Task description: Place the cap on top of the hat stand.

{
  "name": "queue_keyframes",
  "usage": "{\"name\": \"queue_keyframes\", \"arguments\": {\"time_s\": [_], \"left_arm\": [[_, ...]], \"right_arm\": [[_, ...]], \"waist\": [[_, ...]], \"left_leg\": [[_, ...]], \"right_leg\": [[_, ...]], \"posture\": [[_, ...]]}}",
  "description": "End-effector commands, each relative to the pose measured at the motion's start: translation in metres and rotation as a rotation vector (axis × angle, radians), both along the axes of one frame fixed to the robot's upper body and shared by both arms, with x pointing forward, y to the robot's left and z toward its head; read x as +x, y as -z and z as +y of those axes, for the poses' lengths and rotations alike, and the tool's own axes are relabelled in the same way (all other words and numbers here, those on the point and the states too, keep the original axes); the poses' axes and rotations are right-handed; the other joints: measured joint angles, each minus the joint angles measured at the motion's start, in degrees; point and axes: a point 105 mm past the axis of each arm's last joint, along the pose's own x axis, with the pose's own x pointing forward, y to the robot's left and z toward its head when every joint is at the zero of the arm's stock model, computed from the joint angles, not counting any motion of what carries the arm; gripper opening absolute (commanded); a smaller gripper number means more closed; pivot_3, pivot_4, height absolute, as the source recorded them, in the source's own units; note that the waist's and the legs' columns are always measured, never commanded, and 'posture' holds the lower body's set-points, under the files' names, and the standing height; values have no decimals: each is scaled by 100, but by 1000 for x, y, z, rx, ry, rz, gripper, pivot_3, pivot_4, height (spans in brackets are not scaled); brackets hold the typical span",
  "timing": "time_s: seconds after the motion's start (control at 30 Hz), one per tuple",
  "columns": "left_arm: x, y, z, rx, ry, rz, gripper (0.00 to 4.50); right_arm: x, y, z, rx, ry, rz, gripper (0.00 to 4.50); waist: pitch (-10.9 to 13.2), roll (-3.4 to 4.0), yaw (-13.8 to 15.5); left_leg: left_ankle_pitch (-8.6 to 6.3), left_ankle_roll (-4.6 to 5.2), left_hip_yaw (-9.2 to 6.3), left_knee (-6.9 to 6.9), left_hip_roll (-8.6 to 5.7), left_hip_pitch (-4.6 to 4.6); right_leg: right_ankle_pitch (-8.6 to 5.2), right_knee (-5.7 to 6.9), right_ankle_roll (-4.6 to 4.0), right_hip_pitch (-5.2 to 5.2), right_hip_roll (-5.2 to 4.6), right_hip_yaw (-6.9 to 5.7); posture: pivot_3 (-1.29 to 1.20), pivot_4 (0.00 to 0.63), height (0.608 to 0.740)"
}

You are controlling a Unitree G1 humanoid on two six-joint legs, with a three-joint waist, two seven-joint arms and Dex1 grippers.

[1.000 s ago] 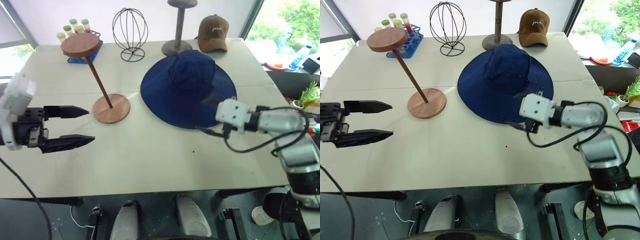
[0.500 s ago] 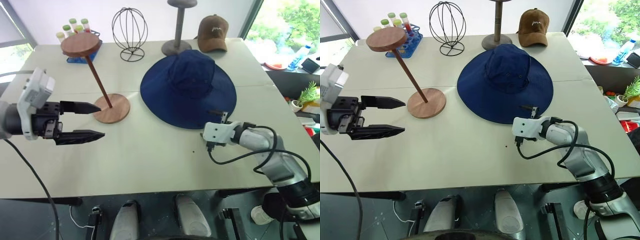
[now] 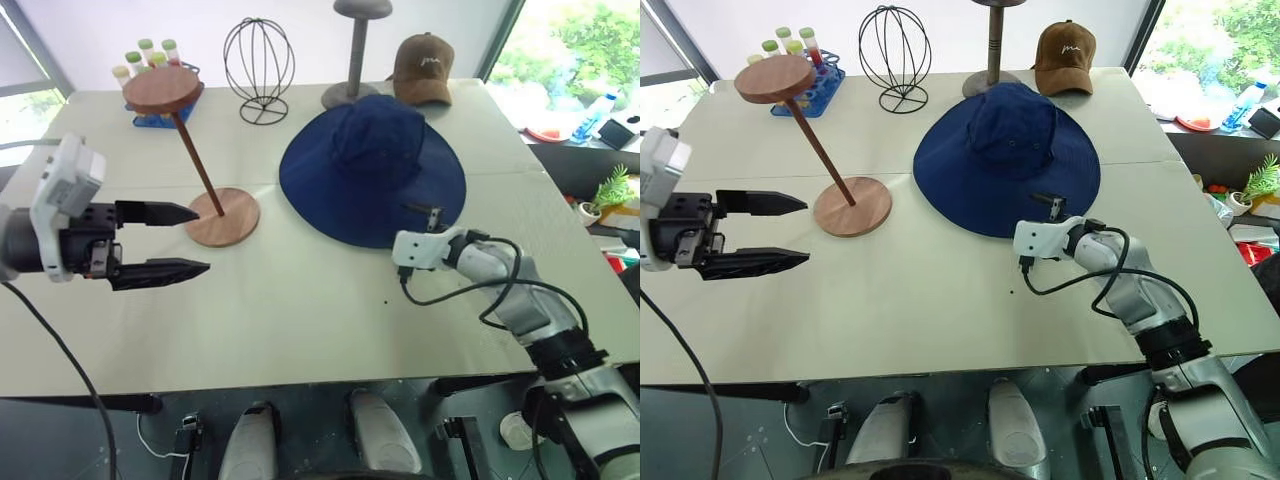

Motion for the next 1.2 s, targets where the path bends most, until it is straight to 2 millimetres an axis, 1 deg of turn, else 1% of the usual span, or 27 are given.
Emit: {"name": "queue_keyframes", "arguments": {"time_s": [0.03,0.1,0.23,0.27,0.37,0.5,0.7,0.9,1.03,1.1,1.13,1.2], "left_arm": [[-5,-12,-1,-3,-4,-52,4476],[-6,-12,-1,-4,-6,-53,4476],[-7,-12,-2,-7,-11,-55,4476],[-7,-12,-3,-8,-12,-56,4476],[-7,-13,-3,-11,-15,-59,4476],[-6,-10,-3,-12,-17,-60,4476],[-4,-11,-6,-19,-8,-69,4476],[-2,-11,-9,-26,0,-73,4476],[-2,-12,-9,-25,2,-73,4476],[-2,-12,-9,-27,1,-71,4500],[-2,-12,-8,-27,1,-70,4500],[-2,-12,-9,-33,1,-67,4500]], "right_arm": [[9,-2,3,21,3,-31,4500],[13,-3,5,30,0,-48,4500],[20,-17,11,71,2,-131,4500],[20,-20,12,77,-4,-159,4500],[20,-40,12,103,0,-305,4500],[21,-48,15,95,-3,-412,4500],[35,-40,21,61,15,-443,4500],[52,-27,29,54,23,-419,4500],[59,-26,30,71,28,-400,4500],[59,-25,31,86,18,-387,3965],[59,-25,31,94,13,-380,3620],[57,-25,32,104,7,-379,2576]], "waist": [[0,0,0],[0,0,-2],[0,0,-5],[0,0,-3],[1,1,-1],[1,1,-1],[1,1,-18],[1,0,-22],[2,0,-32],[2,0,-28],[2,0,-29],[2,0,-32]], "left_leg": [[0,0,0,0,0,0],[0,0,-1,0,0,0],[0,0,-1,-2,0,0],[0,0,-2,-3,0,0],[0,0,-2,-6,0,-3],[0,0,-2,-8,0,-3],[0,0,-2,-8,0,-2],[0,0,-3,-9,0,-3],[0,0,-3,-10,0,-3],[0,0,-5,-11,0,-3],[0,0,-5,-12,0,-3],[0,0,-5,-12,0,-3]], "right_leg": [[0,0,0,0,0,0],[0,0,0,0,0,0],[0,1,1,0,0,0],[0,1,1,-1,1,0],[1,0,3,-3,0,0],[1,0,5,-5,0,0],[1,1,3,-6,2,0],[5,0,10,-5,1,0],[8,0,16,-5,1,0],[9,0,17,-5,1,0],[9,0,17,-5,1,0],[9,0,18,-5,1,0]], "posture": [[0,150,740],[0,150,740],[0,150,740],[0,150,740],[0,150,740],[0,150,740],[0,150,740],[0,150,740],[0,150,740],[0,150,740],[0,150,740],[0,150,740]]}}
